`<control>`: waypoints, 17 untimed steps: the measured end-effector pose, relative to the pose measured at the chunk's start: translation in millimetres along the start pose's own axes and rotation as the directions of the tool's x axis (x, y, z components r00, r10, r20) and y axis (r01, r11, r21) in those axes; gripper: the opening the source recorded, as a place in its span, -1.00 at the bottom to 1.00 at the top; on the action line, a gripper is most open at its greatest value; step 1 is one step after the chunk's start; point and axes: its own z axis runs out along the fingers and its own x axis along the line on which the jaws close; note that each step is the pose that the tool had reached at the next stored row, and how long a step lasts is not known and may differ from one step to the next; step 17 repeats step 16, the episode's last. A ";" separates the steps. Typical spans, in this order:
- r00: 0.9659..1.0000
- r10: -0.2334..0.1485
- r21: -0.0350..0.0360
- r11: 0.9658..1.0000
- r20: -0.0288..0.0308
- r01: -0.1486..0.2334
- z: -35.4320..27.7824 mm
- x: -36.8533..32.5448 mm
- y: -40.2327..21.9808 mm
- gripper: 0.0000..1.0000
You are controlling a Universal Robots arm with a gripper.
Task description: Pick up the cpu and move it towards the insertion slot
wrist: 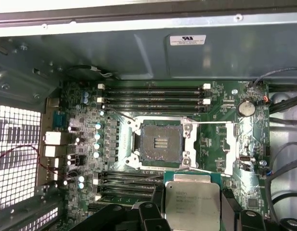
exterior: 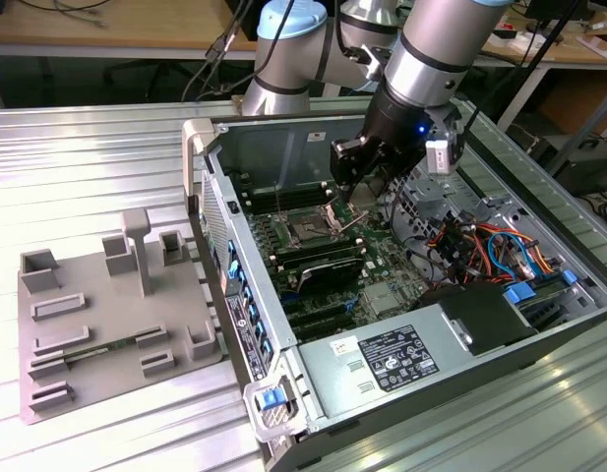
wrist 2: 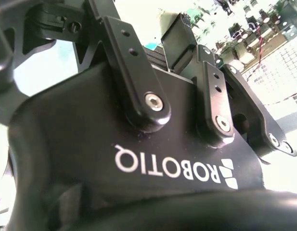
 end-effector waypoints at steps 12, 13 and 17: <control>1.000 0.000 0.005 1.000 0.000 0.000 2.9 -3.8 32.8 0.09; 1.000 0.000 0.005 1.000 0.000 0.000 2.9 -3.8 32.9 0.09; 1.000 0.000 0.005 1.000 0.000 0.000 2.9 -3.8 33.0 0.09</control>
